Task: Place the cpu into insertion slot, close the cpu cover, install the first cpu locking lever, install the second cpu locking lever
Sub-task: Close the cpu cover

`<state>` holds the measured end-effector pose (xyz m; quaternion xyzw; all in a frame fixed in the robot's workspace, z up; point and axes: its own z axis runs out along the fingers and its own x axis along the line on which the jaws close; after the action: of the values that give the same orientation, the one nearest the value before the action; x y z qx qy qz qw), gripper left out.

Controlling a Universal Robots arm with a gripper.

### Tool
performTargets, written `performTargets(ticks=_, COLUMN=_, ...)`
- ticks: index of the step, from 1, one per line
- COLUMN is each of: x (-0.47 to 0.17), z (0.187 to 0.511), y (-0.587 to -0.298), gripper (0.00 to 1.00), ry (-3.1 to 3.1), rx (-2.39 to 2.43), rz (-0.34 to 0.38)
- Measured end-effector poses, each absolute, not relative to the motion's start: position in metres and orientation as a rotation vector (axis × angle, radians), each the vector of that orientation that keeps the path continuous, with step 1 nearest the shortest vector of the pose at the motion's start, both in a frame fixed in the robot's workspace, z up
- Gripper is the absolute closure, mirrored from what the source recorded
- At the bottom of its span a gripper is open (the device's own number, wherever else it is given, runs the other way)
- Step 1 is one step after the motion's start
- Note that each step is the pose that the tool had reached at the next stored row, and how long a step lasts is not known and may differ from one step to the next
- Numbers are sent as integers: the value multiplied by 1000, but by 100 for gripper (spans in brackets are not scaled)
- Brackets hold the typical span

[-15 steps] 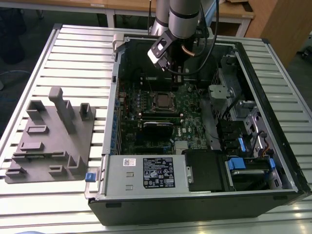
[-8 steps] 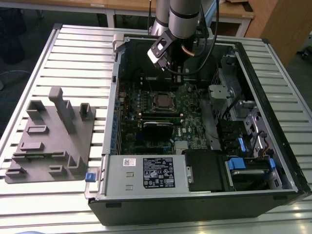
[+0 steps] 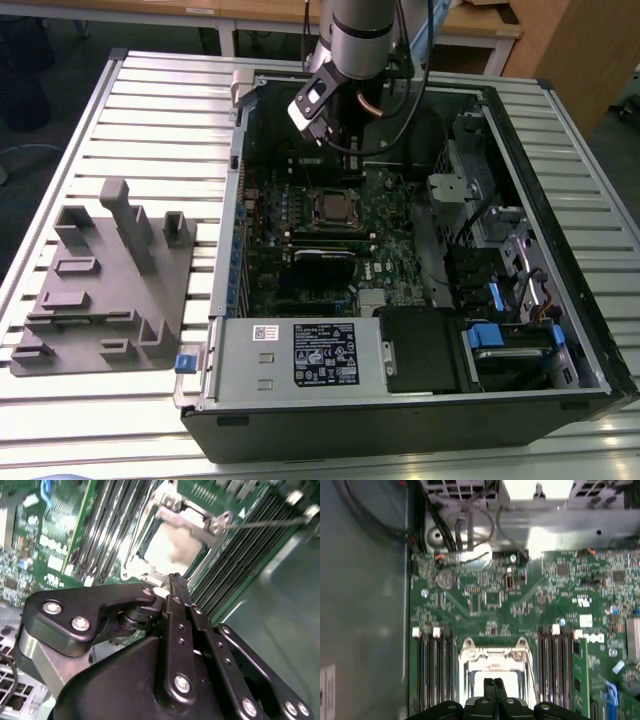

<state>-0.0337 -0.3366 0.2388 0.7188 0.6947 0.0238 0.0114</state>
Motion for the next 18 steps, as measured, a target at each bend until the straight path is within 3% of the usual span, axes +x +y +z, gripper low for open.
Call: performTargets(ticks=18, x=-46, z=232, y=-341, gripper=89, ry=2167, rx=2240, rz=72)
